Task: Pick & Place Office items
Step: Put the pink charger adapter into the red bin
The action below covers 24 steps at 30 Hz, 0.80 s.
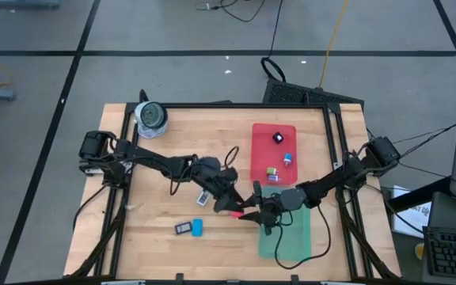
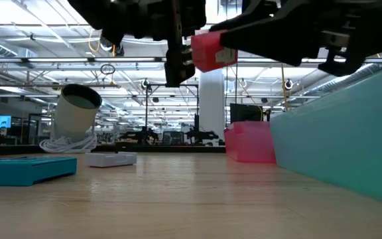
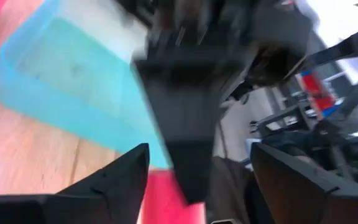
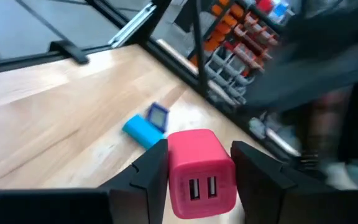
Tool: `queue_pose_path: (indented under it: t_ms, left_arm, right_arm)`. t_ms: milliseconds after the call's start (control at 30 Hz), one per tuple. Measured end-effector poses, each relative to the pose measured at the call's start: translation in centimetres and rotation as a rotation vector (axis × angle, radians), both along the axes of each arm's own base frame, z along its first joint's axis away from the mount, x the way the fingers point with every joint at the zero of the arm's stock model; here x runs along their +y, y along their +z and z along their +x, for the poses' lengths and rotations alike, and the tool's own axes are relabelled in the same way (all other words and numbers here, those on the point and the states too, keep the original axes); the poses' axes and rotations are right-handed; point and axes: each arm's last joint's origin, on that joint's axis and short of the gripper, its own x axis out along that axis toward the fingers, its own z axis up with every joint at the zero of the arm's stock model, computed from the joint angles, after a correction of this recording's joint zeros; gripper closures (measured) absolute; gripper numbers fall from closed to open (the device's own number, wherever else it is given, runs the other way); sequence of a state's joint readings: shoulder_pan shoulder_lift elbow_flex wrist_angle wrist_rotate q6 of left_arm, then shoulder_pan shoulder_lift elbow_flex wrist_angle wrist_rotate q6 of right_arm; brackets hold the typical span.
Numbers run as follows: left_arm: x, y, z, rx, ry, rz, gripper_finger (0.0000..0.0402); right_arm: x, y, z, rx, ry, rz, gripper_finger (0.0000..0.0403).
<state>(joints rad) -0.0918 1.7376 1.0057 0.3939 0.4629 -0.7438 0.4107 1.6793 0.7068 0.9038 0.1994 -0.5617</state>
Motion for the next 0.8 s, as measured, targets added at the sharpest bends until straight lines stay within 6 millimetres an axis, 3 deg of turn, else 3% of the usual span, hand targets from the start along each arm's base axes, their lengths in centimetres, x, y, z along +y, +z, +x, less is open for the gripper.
queue_pose_path:
  t_ms: [167,333,600,800]
  left_arm:
    - [2.6,0.6,-0.1,-0.027,-0.048,-0.021,0.0085]
    - [4.2,1.9,-0.6,-0.114,-0.061,0.065,0.0067]
    - [3.9,3.0,-1.4,-0.174,-0.002,0.276,0.0075]
    - [2.7,3.4,-1.9,-0.206,0.054,0.494,0.0087]
  right_arm:
    - [0.1,0.1,0.0,0.002,0.016,0.043,0.026]
    - [-0.1,1.1,-0.4,0.021,-0.001,0.121,0.0261]
    - [-2.0,4.5,-3.3,0.141,-0.108,0.232,0.0261]
    - [-4.8,3.5,-7.1,0.095,-0.25,0.323,0.0261]
